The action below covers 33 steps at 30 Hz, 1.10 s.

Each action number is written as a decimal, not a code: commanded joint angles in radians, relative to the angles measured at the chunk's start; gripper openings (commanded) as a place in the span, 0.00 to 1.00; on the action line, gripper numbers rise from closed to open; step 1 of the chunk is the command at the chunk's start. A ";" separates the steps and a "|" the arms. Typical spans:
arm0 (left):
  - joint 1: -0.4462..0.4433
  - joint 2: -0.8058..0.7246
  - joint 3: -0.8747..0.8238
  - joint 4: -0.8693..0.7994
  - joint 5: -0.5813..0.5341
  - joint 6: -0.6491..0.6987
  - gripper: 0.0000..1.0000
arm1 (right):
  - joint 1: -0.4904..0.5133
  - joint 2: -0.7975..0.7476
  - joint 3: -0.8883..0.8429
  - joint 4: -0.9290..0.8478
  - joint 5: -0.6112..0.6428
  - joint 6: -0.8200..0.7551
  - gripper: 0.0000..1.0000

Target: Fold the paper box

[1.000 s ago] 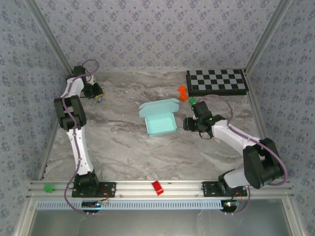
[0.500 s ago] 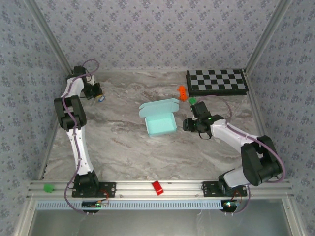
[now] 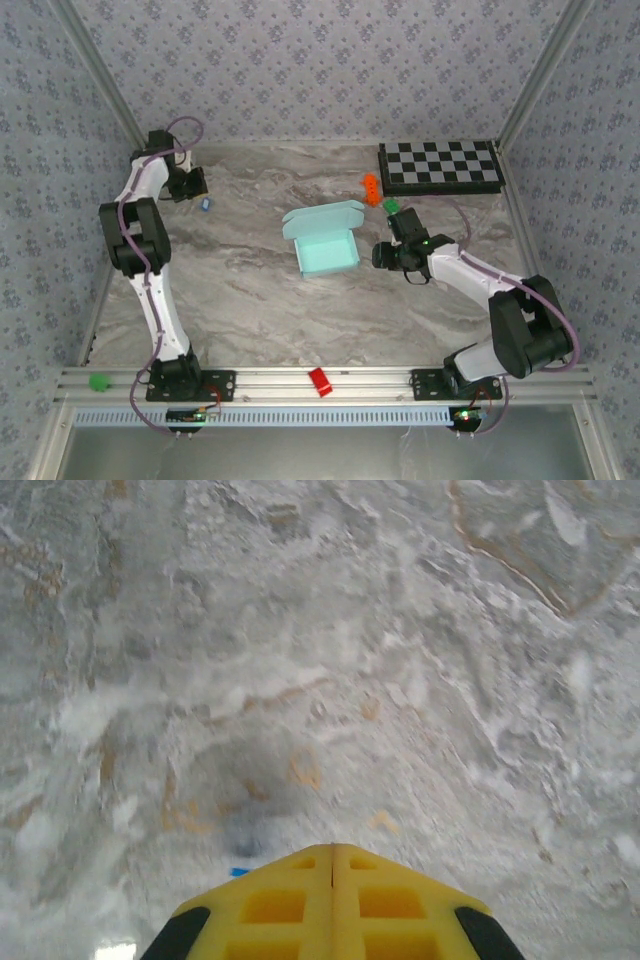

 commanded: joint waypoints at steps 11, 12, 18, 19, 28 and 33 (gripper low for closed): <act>-0.079 -0.438 -0.398 0.131 -0.080 -0.065 0.00 | -0.032 0.011 -0.055 0.118 -0.028 0.108 0.52; -0.087 -0.473 -0.431 0.134 -0.080 -0.078 0.00 | -0.037 0.019 -0.056 0.130 -0.029 0.117 0.51; -0.172 -0.655 -0.575 0.142 -0.103 -0.129 0.00 | -0.041 0.082 -0.038 0.193 -0.082 0.135 0.40; -0.183 -0.680 -0.593 0.145 -0.110 -0.138 0.00 | -0.037 0.094 -0.032 0.200 -0.091 0.137 0.39; -0.294 -0.862 -0.692 0.127 -0.129 -0.217 0.00 | 0.020 0.191 0.023 0.240 -0.132 0.154 0.38; -0.376 -0.925 -0.732 0.132 -0.140 -0.275 0.00 | 0.051 0.215 0.035 0.271 -0.152 0.172 0.38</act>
